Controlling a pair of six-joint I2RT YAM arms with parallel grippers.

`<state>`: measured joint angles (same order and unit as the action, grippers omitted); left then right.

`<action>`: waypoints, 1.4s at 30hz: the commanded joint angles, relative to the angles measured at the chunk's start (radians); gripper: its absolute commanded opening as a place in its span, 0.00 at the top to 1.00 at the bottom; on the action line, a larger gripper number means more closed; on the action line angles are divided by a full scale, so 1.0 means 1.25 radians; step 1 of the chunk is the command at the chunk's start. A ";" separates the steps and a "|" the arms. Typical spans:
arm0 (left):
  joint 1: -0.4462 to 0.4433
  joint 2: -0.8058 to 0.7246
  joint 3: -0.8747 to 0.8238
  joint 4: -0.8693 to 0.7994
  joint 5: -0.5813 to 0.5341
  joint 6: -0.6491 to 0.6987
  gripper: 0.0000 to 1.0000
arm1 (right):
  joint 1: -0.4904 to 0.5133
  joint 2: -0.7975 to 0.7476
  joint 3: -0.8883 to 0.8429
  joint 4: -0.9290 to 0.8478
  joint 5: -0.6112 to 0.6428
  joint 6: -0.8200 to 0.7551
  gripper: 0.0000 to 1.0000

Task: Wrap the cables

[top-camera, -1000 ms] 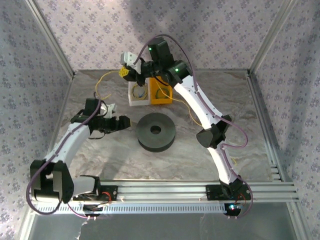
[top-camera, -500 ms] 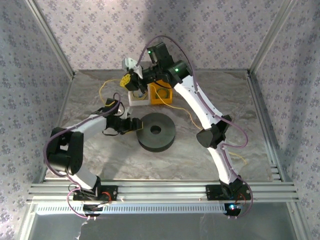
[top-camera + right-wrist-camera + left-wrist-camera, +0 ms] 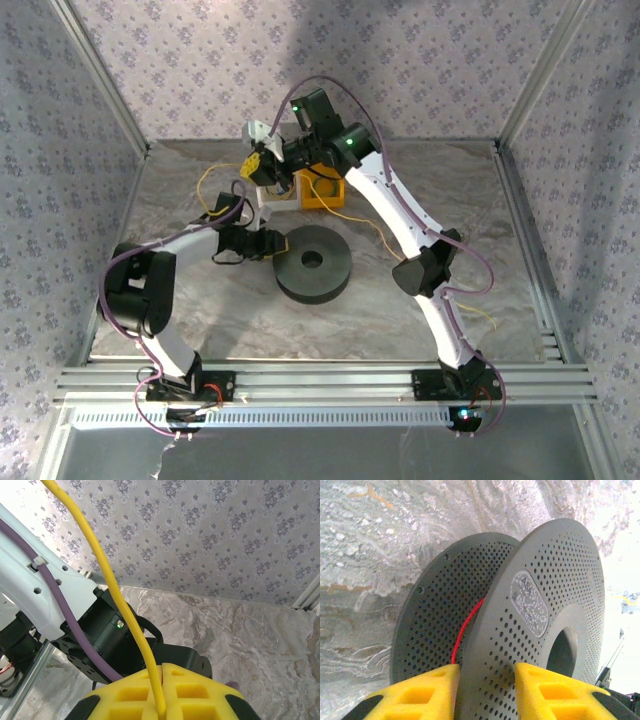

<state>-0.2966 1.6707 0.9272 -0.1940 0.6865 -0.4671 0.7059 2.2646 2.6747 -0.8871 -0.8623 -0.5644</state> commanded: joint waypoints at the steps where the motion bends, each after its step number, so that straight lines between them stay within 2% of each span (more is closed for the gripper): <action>1: -0.003 0.013 0.033 0.005 0.017 0.003 0.76 | 0.002 0.006 -0.003 -0.006 0.028 0.014 1.00; 5: 0.002 0.011 0.051 -0.031 0.006 0.019 0.86 | -0.008 -0.004 -0.006 -0.017 0.038 0.012 1.00; 9: 0.026 -0.022 0.080 -0.123 -0.018 0.061 1.00 | -0.025 -0.028 -0.037 -0.024 0.036 0.012 1.00; 10: 0.035 -0.038 0.092 -0.159 -0.032 0.080 1.00 | -0.030 -0.037 -0.051 -0.021 0.039 0.011 1.00; 12: 0.051 -0.066 0.125 -0.255 -0.087 0.126 1.00 | -0.038 -0.053 -0.075 -0.011 0.047 0.009 1.00; 17: 0.059 -0.139 0.259 -0.529 -0.297 0.247 1.00 | -0.046 -0.064 -0.092 0.014 0.075 0.020 1.00; 23: 0.059 -0.159 0.381 -0.697 -0.465 0.301 1.00 | -0.045 -0.043 -0.078 0.069 0.132 0.065 1.00; 30: 0.058 -0.129 0.433 -0.737 -0.560 0.319 1.00 | -0.044 -0.026 -0.070 0.072 0.150 0.069 1.00; 42: 0.057 -0.069 0.465 -0.719 -0.607 0.325 1.00 | -0.052 -0.016 -0.078 0.058 0.157 0.066 1.00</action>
<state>-0.2291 1.5585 1.5066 -1.0370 -0.0242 -0.0776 0.6456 2.2383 2.5572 -0.8043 -0.6685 -0.4931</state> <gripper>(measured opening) 0.075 0.075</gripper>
